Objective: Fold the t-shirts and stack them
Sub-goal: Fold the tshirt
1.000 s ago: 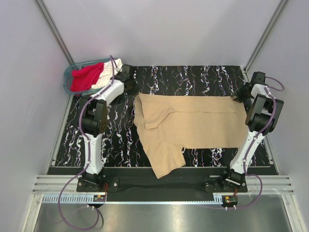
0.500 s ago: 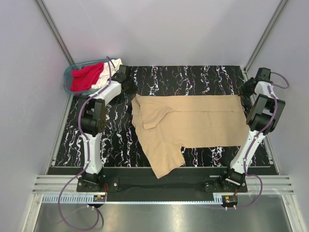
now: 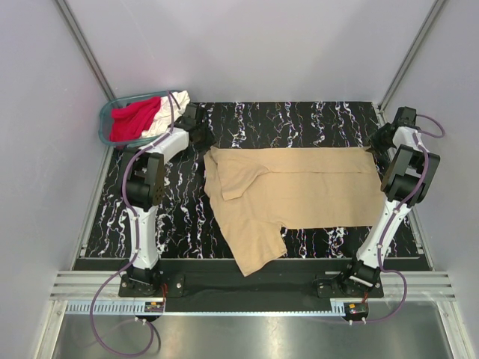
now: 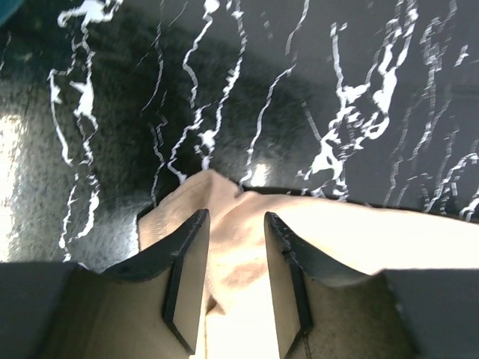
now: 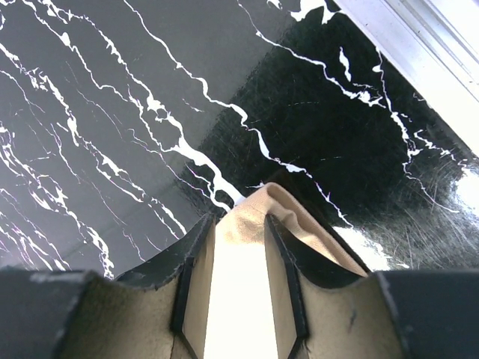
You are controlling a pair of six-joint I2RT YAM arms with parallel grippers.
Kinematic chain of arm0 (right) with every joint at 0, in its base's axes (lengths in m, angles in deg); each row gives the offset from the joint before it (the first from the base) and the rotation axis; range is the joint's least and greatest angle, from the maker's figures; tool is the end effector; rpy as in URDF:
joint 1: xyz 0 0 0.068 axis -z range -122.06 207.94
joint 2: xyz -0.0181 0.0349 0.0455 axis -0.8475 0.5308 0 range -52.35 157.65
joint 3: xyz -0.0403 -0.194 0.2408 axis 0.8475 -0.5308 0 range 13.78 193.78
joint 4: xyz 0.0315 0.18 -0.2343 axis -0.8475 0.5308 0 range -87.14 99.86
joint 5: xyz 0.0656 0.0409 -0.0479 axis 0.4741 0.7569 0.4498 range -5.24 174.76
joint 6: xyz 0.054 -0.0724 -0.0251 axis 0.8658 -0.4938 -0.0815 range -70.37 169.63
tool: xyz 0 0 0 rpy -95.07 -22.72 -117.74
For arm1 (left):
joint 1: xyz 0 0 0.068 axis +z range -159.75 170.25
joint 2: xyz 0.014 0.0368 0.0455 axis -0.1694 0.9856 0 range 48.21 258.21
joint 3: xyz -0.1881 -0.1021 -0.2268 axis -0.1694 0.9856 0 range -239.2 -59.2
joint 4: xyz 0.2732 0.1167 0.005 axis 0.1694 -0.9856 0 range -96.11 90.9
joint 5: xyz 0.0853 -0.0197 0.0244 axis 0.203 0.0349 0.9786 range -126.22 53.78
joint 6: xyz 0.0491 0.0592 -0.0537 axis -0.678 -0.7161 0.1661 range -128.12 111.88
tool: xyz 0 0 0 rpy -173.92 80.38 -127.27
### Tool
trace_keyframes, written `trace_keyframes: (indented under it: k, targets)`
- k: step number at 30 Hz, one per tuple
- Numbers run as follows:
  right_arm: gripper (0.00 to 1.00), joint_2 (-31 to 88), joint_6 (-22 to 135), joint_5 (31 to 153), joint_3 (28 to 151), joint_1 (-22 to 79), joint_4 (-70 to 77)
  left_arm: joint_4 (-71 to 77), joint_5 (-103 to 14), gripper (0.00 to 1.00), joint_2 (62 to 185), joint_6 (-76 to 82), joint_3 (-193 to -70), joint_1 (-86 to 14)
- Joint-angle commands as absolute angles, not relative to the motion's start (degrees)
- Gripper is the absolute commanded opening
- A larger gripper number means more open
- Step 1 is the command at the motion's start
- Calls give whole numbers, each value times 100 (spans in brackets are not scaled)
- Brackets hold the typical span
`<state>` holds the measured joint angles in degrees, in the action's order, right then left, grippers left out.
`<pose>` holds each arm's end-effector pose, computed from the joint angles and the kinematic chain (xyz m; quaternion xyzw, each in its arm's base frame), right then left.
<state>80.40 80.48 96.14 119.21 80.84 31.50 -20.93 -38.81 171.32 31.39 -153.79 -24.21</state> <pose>0.5528 -0.2154 0.1304 0.4043 0.8618 0.1148 0.2840 0.5456 -0.1446 0.1640 -0.1965 0.9198 -0.1728 0.2925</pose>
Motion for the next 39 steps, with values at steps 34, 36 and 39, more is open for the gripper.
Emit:
trace_keyframes:
  k: [34, 36, 39]
  targets:
    - [41, 8432, 7916, 9180, 12706, 8097, 3880, -2547, -3535, 16, 17794, 2880, -16247, -2381]
    - [38, 8520, 7872, 9171, 12812, 8097, 3889, -2547, -3464, 10, 17803, 2827, -16291, -2373]
    - [32, 8687, 7889, 9136, 12979, 8097, 3915, -2547, -3315, 0, 17811, 2783, -16318, -2381]
